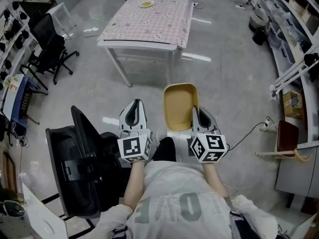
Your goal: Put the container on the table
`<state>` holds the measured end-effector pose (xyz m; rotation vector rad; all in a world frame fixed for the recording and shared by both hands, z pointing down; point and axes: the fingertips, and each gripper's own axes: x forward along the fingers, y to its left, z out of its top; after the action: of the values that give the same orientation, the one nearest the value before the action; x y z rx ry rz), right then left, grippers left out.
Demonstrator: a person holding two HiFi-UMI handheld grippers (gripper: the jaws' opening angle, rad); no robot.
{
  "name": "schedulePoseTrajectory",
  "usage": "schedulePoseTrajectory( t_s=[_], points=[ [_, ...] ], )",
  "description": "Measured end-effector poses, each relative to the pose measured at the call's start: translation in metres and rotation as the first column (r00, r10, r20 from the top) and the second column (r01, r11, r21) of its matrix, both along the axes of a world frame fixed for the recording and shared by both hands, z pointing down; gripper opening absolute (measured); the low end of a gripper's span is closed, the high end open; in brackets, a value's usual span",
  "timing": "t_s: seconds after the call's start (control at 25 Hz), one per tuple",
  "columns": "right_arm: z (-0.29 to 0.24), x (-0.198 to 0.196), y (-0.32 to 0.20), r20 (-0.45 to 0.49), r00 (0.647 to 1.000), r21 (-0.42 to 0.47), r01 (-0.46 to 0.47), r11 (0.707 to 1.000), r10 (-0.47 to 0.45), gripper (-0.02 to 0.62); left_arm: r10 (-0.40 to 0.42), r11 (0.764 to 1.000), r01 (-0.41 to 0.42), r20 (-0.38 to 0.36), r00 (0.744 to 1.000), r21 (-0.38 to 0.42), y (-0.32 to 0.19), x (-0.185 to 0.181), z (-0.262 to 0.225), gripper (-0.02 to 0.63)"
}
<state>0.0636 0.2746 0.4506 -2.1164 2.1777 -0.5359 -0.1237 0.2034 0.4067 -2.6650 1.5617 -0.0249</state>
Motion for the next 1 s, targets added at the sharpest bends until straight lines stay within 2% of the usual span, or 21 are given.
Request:
schedulePoseTrajectory(
  t_s=[0.28,0.48,0.64,1.0],
  points=[
    [0.006,0.011,-0.053,-0.013,1.000,-0.015,-0.014,1.000,0.014,0.035,0.023,1.000,-0.023,-0.019,1.000,-0.009,-0.065,0.014,0.003,0.038],
    [0.007,0.028,-0.103,-0.006,0.999,-0.028,-0.038,0.999,0.038,0.035,0.058,0.998,-0.058,-0.017,0.998,0.018,-0.124,0.039,-0.008,0.038],
    [0.008,0.035,-0.155,0.014,0.998,-0.051,-0.055,0.997,0.056,0.035,0.073,0.997,-0.073,-0.018,0.997,-0.004,-0.182,0.052,-0.008,0.038],
    [0.002,0.025,-0.305,0.007,0.999,-0.075,-0.042,0.996,0.043,0.034,0.057,0.998,-0.058,-0.029,0.998,-0.014,-0.328,0.043,-0.010,0.038]
  ],
)
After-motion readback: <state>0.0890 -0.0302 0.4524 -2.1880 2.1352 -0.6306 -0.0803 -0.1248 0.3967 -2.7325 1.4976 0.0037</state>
